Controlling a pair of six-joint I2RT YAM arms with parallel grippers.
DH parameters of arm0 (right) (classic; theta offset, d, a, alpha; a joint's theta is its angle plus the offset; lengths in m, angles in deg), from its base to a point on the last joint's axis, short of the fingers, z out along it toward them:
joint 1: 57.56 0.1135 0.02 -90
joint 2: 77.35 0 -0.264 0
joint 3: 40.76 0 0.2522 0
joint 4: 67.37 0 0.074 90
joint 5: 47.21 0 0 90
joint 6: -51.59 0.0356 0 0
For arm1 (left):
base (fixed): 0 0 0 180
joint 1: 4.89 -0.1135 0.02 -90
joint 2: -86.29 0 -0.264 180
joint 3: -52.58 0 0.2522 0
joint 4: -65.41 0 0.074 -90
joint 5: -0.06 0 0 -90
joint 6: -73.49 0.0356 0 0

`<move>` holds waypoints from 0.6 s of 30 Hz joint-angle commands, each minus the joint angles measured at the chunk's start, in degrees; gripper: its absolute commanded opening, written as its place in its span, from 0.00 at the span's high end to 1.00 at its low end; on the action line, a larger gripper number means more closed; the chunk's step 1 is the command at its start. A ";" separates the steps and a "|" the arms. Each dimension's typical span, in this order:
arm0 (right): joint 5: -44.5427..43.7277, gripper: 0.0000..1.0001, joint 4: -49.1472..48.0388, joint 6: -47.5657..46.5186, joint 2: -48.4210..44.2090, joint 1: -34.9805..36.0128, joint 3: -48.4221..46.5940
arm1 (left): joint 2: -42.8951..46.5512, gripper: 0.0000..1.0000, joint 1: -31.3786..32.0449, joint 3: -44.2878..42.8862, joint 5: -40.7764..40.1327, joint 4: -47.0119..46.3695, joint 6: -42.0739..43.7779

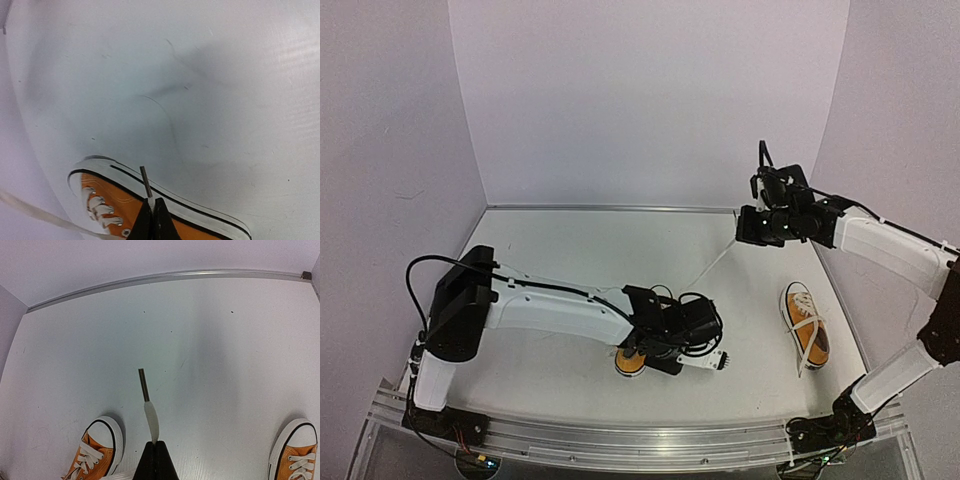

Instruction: Tie the shoes

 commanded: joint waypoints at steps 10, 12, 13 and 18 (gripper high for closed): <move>0.92 1.00 -1.15 -0.96 0.73 -1.68 -2.10 | 22.41 1.00 -1.20 2.24 -0.57 -23.18 -12.52; 1.14 1.00 -1.25 -1.06 1.26 -1.69 -2.76 | 23.39 1.00 -1.41 1.91 -0.80 -24.01 -13.43; 1.19 1.00 -1.32 -1.15 1.53 -1.70 -3.04 | 23.73 1.00 -1.46 1.60 -0.78 -24.40 -13.77; 1.38 1.00 -1.49 -1.38 2.92 -1.64 -4.86 | 25.62 1.00 -2.75 0.78 -0.95 -26.28 -15.45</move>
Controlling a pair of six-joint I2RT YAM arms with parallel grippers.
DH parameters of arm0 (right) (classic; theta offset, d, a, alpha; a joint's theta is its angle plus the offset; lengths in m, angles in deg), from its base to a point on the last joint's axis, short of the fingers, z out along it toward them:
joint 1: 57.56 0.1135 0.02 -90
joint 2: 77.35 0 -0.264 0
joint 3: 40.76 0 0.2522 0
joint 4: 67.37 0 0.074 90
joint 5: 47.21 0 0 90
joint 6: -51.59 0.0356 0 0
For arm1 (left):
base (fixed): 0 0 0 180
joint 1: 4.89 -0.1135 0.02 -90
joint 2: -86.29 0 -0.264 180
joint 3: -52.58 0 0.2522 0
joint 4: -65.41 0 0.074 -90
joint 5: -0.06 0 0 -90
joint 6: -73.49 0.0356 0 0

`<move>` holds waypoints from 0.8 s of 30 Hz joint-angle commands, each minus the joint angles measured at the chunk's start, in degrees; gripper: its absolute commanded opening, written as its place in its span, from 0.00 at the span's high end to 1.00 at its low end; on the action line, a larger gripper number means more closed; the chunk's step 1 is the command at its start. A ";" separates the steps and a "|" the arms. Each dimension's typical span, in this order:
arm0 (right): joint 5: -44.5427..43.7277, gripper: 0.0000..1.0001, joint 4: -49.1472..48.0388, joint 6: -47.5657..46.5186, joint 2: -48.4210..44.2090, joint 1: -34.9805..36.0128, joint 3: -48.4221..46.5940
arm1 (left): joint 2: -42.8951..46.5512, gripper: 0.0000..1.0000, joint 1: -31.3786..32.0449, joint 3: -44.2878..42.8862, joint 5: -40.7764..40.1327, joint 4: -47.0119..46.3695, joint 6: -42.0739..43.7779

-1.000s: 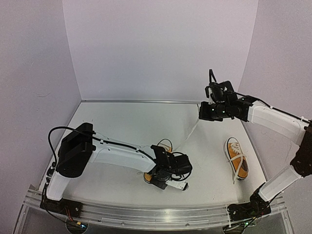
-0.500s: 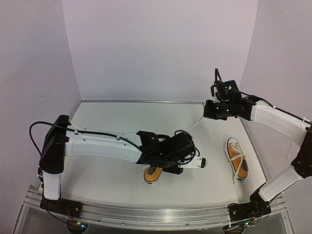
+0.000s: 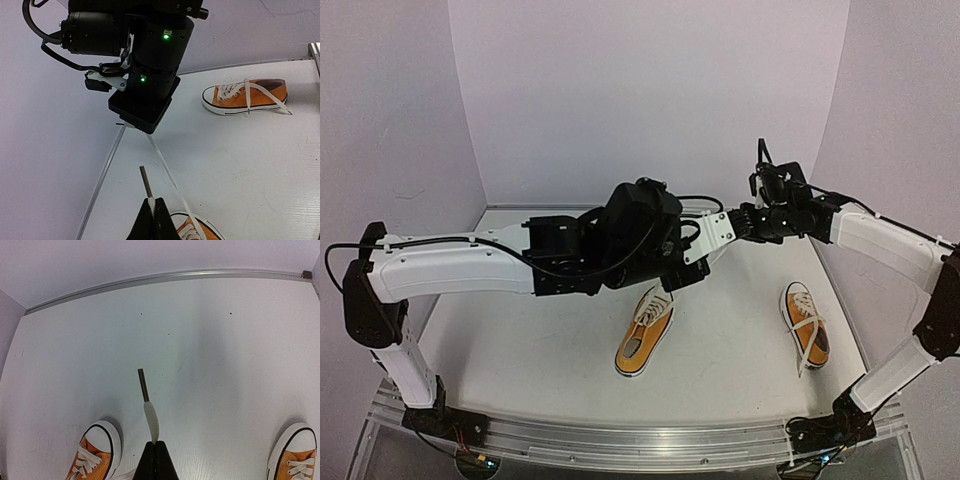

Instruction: Tie the shoes

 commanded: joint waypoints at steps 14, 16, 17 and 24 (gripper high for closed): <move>1.49 1.00 -1.46 -2.19 4.03 -0.31 -8.95 | 3.62 1.00 -4.55 -3.86 -0.76 -3.58 -3.82; 1.74 1.00 -1.42 -2.42 4.27 -0.36 -10.16 | 4.04 1.00 -5.12 -3.73 -1.05 -3.69 -4.05; 1.79 1.00 -1.38 -2.53 4.35 -0.36 -10.63 | 4.34 1.00 -5.47 -3.60 -1.31 -3.75 -4.16; 2.50 1.00 -1.19 -2.66 5.28 -0.39 -12.36 | 6.36 1.00 -8.07 -2.87 -1.57 -4.05 -4.54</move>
